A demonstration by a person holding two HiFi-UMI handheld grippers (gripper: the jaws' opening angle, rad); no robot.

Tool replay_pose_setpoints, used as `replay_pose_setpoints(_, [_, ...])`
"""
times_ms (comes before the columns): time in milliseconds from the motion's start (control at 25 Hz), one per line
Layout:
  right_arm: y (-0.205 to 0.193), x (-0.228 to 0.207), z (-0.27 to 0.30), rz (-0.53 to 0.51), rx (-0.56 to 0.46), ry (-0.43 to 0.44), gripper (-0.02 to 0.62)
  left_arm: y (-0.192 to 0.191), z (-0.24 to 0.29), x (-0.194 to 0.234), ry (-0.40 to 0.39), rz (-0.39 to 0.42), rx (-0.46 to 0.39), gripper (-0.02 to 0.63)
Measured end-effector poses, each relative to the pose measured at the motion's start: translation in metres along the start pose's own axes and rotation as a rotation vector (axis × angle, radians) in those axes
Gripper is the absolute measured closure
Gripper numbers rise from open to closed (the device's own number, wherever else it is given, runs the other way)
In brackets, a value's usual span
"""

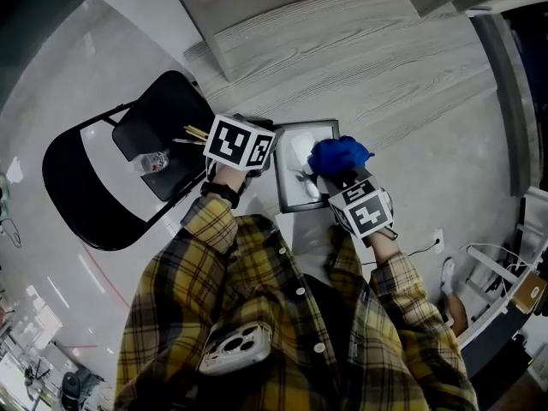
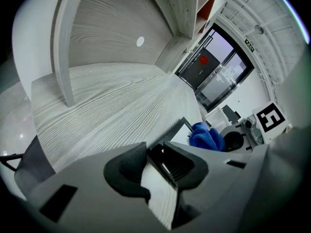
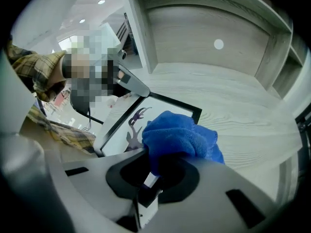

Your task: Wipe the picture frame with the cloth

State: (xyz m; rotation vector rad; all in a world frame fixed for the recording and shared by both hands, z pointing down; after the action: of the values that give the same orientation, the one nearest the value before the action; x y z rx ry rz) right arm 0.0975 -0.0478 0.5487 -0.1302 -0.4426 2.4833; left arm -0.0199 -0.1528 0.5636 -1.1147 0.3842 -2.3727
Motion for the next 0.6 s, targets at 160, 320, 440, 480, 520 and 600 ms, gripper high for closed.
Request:
replay_pose_setpoints(160, [-0.023,0.012,-0.008,0.034,0.026,0.045,0.552,-0.002,0.002,0.001,0.001,-0.003,-0.003,0.494])
replay_pose_setpoints(320, [-0.043,0.025,-0.018,0.064,0.041,0.087,0.551,-0.002,0.002,0.002,0.000,-0.004,-0.003,0.494])
replay_pose_setpoints(440, [-0.056,0.032,-0.027,0.103,0.042,0.118,0.551,-0.001,0.002,0.001,-0.002,-0.006,0.001,0.494])
replay_pose_setpoints(480, [-0.061,0.033,-0.029,0.111,0.043,0.124,0.551,-0.001,0.002,0.000,-0.002,-0.007,0.001,0.494])
replay_pose_setpoints(520, [-0.065,0.033,-0.030,0.116,0.040,0.127,0.551,0.000,0.002,0.000,0.000,-0.008,0.001,0.494])
replay_pose_setpoints(600, [-0.065,0.032,-0.035,0.127,0.018,0.127,0.551,-0.001,0.002,-0.001,0.003,-0.010,-0.002,0.494])
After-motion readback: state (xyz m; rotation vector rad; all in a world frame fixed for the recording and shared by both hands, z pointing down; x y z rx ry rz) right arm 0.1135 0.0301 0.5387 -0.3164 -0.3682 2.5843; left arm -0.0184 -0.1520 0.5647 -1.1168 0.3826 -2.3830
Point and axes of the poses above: the fingertips, and each gripper's own axes: z forward along the fingers, x to its left, y out of its top, the point moved 2 cm from there along -z, backward along the fingers, and after that the axes turned 12 degrees about -y, right-handed, at the moved point
